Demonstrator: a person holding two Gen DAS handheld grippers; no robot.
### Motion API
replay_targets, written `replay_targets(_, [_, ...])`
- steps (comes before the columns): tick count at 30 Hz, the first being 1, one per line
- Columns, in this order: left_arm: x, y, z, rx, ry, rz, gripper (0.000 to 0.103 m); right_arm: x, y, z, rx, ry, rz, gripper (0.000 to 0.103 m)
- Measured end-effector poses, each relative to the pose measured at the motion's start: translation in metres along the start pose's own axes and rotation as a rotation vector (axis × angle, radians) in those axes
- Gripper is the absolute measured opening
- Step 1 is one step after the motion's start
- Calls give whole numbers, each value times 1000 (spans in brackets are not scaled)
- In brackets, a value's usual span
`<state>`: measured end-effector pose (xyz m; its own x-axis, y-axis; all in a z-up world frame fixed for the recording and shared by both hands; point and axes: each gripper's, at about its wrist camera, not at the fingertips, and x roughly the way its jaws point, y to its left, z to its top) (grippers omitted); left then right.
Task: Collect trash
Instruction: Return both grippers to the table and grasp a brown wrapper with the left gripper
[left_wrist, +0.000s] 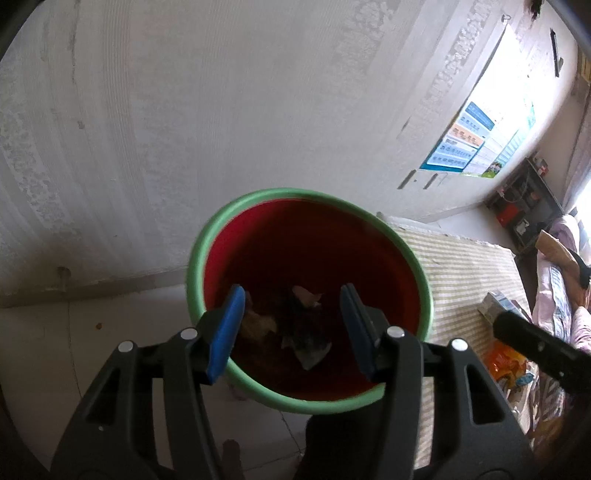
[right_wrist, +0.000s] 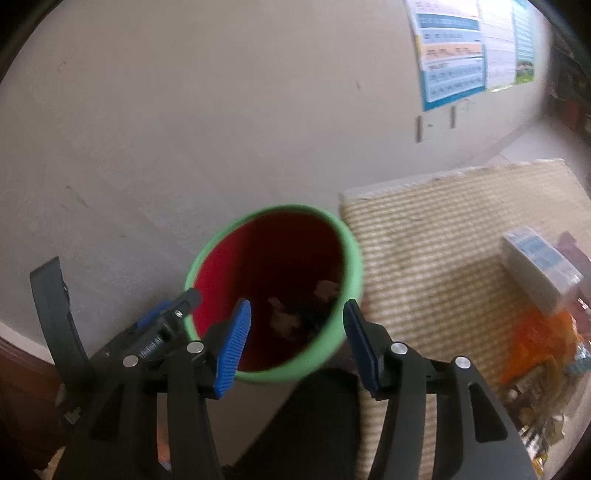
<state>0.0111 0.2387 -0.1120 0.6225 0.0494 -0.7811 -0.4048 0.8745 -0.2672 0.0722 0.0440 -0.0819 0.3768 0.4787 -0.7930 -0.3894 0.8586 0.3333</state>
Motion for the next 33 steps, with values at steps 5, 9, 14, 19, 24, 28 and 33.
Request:
replay_targets(5, [3,-29,-8,65,26,-47,51,-22,-30,-17,40,-24,-65,54])
replay_targets(9, [3,-56,-15,121,43,-92,51,-48,-66,-37,99,-57,-151,58])
replay_targets(14, [4,-88,-24,186,72,-133,52,-76,-121,-68,197,-68,-278,59])
replay_targets(19, [4,-109,-35,232,95,-153,53,-98,-182,-102,357,-55,-362,59])
replay_targets(24, [5,-135,-50,293,135,-176,53,-106,-213,-137,452,-11,-373,60])
replay_targets(28, [6,-159,-63,347,168,-207,53,-102,-230,-157,544,7,-333,60])
replay_targets(33, [3,-191,-79,421,190,-241,54,-88,-236,-151,552,47,-290,67])
